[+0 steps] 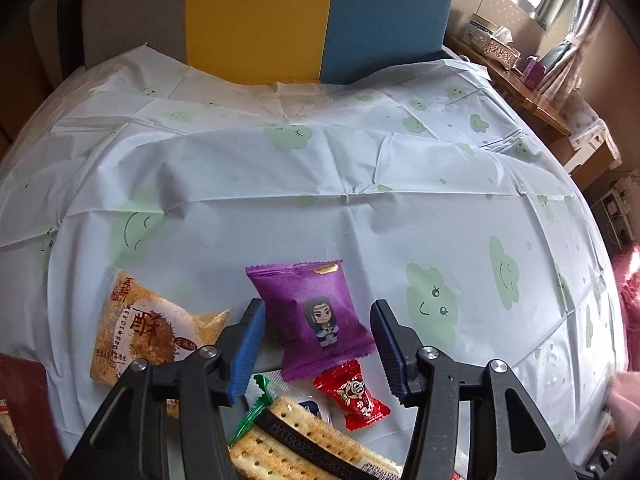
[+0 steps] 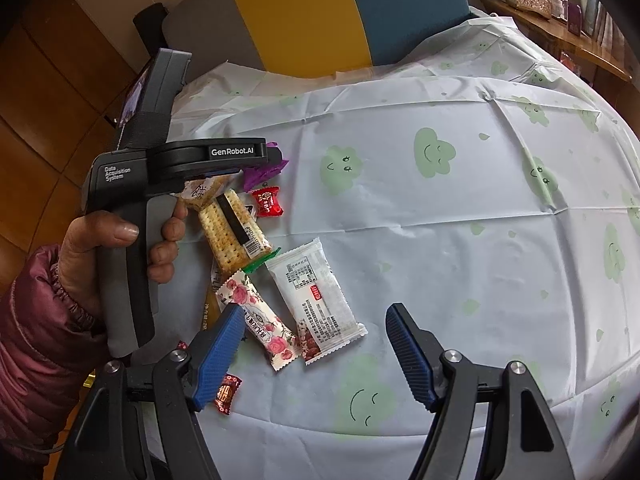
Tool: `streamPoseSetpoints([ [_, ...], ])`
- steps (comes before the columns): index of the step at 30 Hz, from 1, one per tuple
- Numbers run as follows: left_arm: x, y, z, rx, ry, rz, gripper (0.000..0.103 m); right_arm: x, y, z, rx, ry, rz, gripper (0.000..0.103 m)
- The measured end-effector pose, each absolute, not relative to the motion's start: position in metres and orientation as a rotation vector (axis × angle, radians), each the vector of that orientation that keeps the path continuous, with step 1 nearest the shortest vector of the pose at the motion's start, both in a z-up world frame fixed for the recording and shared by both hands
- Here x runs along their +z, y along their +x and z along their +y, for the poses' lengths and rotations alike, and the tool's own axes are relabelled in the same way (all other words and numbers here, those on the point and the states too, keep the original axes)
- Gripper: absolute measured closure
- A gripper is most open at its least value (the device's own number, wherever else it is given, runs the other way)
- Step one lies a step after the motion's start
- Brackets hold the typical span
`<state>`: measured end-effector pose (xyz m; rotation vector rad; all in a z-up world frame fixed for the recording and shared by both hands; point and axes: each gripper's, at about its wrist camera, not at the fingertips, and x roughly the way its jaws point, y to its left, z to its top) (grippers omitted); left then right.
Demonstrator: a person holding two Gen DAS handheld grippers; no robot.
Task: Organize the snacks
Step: 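Move the left gripper to the purple snack packet and grasp it, then carry the purple packet into the gold tin and release it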
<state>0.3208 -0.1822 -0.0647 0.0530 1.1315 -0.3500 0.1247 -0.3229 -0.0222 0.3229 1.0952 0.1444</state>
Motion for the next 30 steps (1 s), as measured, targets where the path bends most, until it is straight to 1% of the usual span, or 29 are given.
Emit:
streamPoseSetpoints([
  [1,-0.068,0.323,-0.185,-0.342,0.065,1.141,0.049,-0.022,0.125,-0.322,0.147,0.323,1.096,0.029],
  [3,-0.074,0.326,-0.192,-0.339,0.091,1.151,0.061,-0.023,0.125,-0.322,0.152,0.323,1.099,0.029],
  [4,-0.074,0.325,-0.196,-0.340,0.118,1.141,0.061,-0.023,0.125,-0.322,0.153,0.323,1.100,0.029],
  [7,-0.069,0.318,-0.204,-0.360,0.187,1.094,0.065,-0.024,0.125,-0.322,0.153,0.326,1.104,0.029],
  [9,-0.064,0.312,-0.205,-0.359,0.219,1.051,0.065,-0.024,0.125,-0.322,0.152,0.328,1.107,0.029],
  [18,-0.014,0.290,-0.180,-0.368,0.138,0.934,0.065,-0.028,0.127,-0.323,0.130,0.318,1.122,0.029],
  [30,0.015,0.236,-0.132,-0.330,0.087,0.880,0.065,-0.039,0.130,-0.314,0.177,0.288,1.157,0.029],
])
